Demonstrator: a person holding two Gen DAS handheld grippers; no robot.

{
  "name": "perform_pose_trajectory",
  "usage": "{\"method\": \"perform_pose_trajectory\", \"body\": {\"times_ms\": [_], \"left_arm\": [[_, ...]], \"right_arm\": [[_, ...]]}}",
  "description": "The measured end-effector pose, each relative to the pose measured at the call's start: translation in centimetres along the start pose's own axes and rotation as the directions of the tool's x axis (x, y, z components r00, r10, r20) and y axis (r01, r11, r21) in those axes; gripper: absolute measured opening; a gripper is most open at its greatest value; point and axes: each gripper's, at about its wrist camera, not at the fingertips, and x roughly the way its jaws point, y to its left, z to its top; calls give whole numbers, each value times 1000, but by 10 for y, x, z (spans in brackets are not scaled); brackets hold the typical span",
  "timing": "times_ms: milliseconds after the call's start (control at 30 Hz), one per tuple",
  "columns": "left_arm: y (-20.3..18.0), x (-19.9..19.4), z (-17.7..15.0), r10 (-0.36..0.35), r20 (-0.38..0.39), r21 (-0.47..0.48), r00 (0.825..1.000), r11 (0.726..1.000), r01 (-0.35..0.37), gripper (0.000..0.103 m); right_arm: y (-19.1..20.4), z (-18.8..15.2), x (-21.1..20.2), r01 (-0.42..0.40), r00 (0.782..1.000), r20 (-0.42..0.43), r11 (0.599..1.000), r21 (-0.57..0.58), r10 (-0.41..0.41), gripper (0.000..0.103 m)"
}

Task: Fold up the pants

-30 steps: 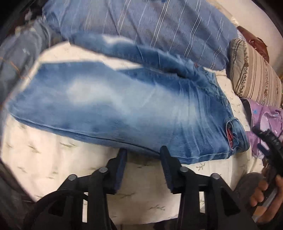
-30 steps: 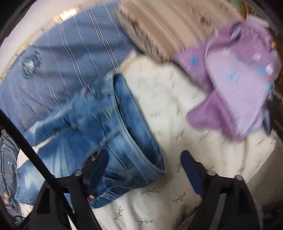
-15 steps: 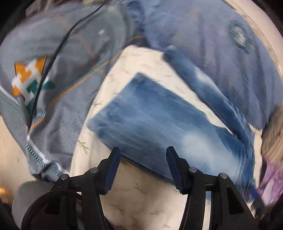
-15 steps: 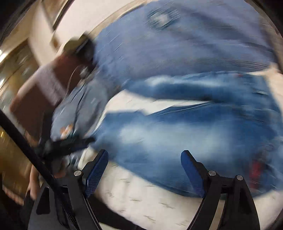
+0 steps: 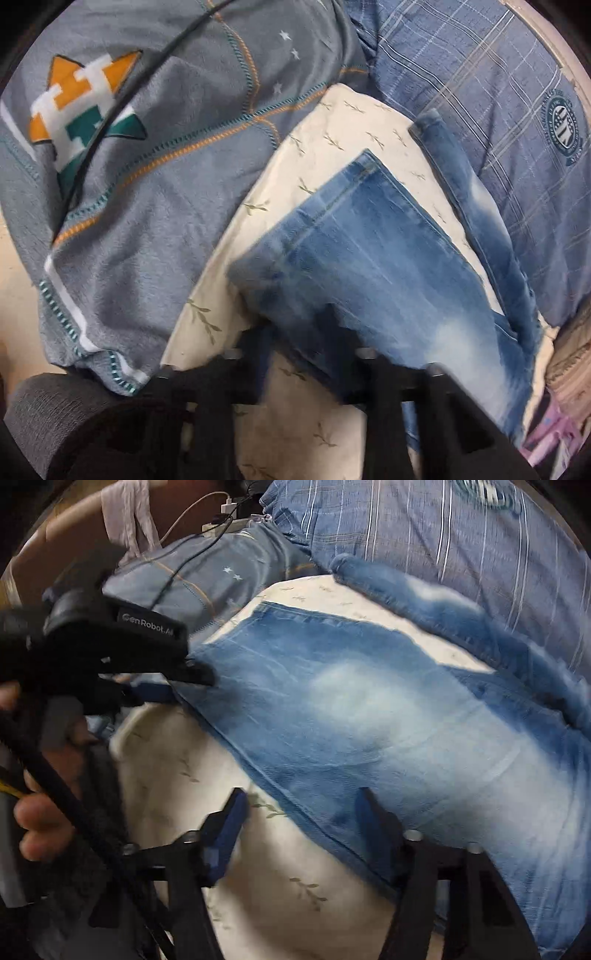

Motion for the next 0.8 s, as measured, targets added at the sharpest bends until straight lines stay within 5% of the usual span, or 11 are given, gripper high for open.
{"method": "perform_pose_trajectory", "body": {"times_ms": [33,133,233,333,400,467,533,600,800], "left_arm": [[-3,-2,-2,-1,17,5,1000,1000,1,5],[-1,-22,-8,-33,75,5,997,999,33,3],[4,-47,-22,-5,164,27,986,1000,0,3],[2,-29,-24,78,80,32,994,996,-80,5],[5,-30,-22,50,56,13,997,999,-51,7],[7,-41,-22,7,91,2,996,1000,-7,25],[9,-61,-25,-48,171,4,984,999,48,40],[4,-74,-28,-60,254,34,965,998,53,47],[-60,-99,-42,-185,233,252,955,960,124,49]], "right_arm": [[2,-1,-1,33,999,5,999,-14,-33,34],[1,0,-6,37,999,10,999,-12,-37,11],[1,0,-26,-24,999,48,1000,9,24,10],[4,-5,-22,-24,1000,20,1000,-4,24,11],[-1,-9,-8,-44,999,-20,999,23,45,16],[-12,-9,-12,-105,994,-4,990,99,106,23],[-22,-5,-23,-168,986,33,975,148,165,55],[-35,0,-45,-216,974,109,957,195,197,66],[-102,8,-92,-296,948,219,892,343,231,69]]}}
